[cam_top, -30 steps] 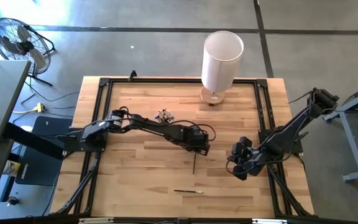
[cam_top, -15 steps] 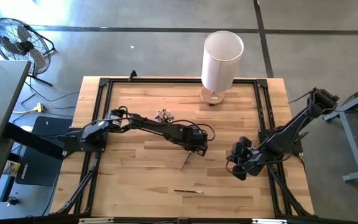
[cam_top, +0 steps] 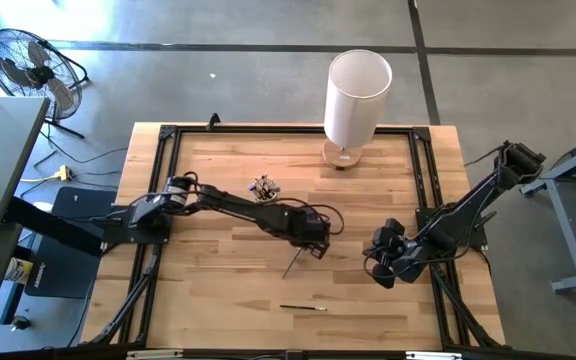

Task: Put items in baskets/containers
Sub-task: Put the black lash brush into the yellow holder

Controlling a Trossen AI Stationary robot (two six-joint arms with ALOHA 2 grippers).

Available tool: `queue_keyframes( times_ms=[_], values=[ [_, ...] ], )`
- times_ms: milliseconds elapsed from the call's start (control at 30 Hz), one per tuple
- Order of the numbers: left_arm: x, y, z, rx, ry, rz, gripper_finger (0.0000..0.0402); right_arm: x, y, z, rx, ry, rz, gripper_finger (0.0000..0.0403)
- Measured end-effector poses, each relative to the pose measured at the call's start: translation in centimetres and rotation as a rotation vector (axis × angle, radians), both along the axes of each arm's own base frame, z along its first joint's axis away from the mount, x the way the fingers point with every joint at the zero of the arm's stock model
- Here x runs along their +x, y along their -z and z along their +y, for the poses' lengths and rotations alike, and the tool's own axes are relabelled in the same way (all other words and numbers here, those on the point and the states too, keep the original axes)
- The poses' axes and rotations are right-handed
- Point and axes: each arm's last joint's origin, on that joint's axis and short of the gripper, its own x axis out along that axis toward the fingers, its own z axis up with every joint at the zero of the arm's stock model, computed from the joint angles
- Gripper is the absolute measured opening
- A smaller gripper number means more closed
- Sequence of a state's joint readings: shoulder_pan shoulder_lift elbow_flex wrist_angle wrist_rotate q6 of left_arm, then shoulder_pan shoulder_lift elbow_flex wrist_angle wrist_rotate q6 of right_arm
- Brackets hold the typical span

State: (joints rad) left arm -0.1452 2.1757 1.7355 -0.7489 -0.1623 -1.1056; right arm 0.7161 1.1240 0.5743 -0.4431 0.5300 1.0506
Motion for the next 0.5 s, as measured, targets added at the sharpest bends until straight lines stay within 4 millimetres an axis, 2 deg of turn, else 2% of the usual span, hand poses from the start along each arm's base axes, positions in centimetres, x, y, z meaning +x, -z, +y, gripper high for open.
queue_keyframes(
  times_ms=[233,500],
  values=[
    [-0.6,-2.2,-0.9,0.088,-0.010,-0.059,0.0000,0.0,0.0,0.0,0.000,0.025,-0.013,0.0001],
    [-1.9,-5.7,-0.8,0.190,-0.026,-0.120,0.0000,0.0,0.0,-0.1,0.000,0.026,-0.014,0.0001]
  ],
)
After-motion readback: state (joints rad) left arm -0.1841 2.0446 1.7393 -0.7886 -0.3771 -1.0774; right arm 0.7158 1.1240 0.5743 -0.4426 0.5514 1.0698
